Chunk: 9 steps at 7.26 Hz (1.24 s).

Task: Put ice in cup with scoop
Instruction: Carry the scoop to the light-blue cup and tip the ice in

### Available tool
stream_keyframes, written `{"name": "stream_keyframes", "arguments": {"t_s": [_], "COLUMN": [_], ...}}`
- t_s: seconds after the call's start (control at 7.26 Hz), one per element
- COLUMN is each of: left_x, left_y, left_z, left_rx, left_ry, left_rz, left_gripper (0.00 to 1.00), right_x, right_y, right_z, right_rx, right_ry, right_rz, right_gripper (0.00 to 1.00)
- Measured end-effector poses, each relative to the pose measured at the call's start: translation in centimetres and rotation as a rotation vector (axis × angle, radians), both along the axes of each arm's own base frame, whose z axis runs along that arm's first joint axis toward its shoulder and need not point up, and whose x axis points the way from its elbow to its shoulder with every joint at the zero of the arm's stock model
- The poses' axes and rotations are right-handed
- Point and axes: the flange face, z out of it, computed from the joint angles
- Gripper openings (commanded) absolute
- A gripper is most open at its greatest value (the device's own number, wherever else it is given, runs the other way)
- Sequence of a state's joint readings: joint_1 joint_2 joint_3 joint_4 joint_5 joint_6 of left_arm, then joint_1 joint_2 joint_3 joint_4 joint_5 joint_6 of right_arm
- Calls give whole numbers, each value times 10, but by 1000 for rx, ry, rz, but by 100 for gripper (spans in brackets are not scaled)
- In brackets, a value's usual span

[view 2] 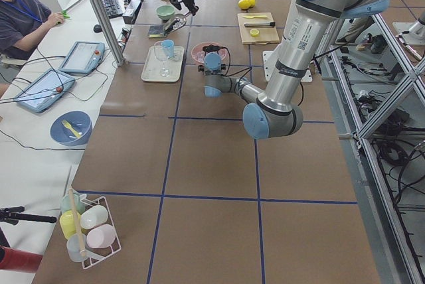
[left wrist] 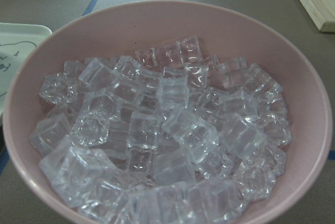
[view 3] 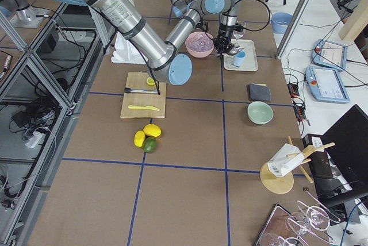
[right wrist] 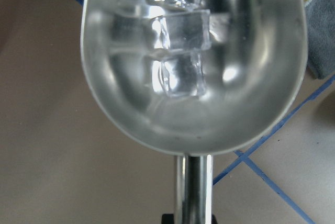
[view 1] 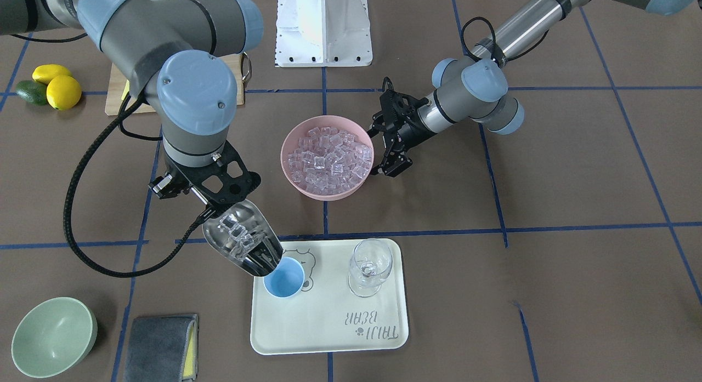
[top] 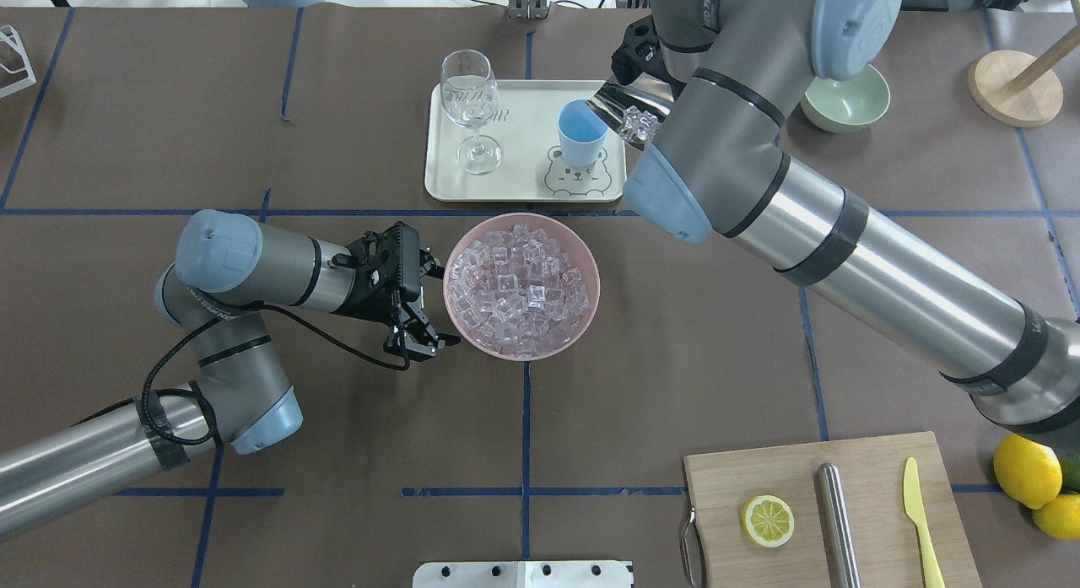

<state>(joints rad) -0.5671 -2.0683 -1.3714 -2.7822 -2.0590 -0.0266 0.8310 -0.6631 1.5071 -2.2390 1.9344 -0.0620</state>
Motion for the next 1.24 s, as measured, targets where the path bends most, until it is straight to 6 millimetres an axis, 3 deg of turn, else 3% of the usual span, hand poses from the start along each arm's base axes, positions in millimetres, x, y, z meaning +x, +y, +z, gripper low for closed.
{"name": "stream_keyframes", "arguments": {"t_s": [0.55, 1.24], "left_x": [-1, -1], "left_y": [0, 0], "left_z": [0, 0], "left_rx": [5, 3], "left_ry": [4, 4], "left_rz": [0, 1], "left_gripper": [100, 100], "right_x": [4, 1], "right_y": [-32, -42], "right_z": [-20, -25], "right_rx": [-75, -95], "right_ry": [115, 151], "right_rz": [-108, -145], "right_gripper": [0, 0]}}
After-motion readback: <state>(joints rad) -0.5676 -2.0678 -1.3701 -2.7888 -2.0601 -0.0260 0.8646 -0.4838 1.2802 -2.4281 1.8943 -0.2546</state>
